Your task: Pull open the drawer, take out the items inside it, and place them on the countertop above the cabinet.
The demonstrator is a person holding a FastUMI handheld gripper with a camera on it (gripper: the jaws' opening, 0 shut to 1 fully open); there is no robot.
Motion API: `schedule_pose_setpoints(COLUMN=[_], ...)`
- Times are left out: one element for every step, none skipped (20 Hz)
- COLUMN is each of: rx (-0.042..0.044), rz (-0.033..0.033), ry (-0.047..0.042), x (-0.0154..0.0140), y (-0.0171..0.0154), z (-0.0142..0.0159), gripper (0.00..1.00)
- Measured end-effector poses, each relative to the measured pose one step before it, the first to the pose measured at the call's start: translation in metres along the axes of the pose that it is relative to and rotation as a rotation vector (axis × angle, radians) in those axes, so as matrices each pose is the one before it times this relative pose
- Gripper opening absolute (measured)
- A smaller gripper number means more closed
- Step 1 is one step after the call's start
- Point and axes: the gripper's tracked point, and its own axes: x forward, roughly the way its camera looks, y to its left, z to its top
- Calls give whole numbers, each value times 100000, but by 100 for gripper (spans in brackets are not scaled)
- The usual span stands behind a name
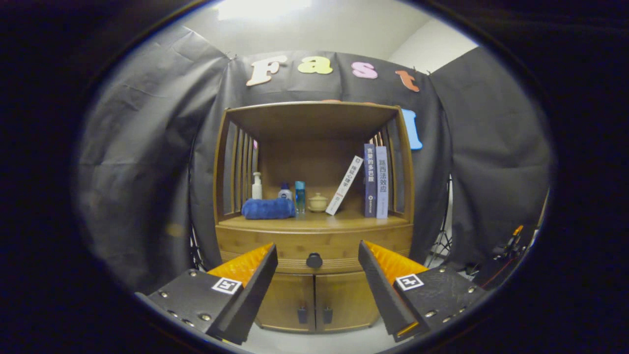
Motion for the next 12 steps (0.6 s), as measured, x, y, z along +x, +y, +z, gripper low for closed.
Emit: schedule_pose_setpoints(rx=[-399,-552,-148,147,645,2113,2402,1191,345,69,70,276], rz=[-413,-744,-1006,554,1028,506,1534,380,-1394,-1116,-1650,-1355], ry=[-321,1126,1857,1165,1952,3376,1405,242,739,1971,2163,1186], x=[1241,1250,1261,1203,1300,1159,1164,1239,1269,1179,1089,1027], y=[-176,-101,-78,337,391,291,446,137,-507,-234,-284,-271], z=[-763,-947,-1141,-900,-943,-1230,-597,-248,-570,-834,-1047,-739], gripper=[98,98,98,99,98,98,98,98,98,98,98,99])
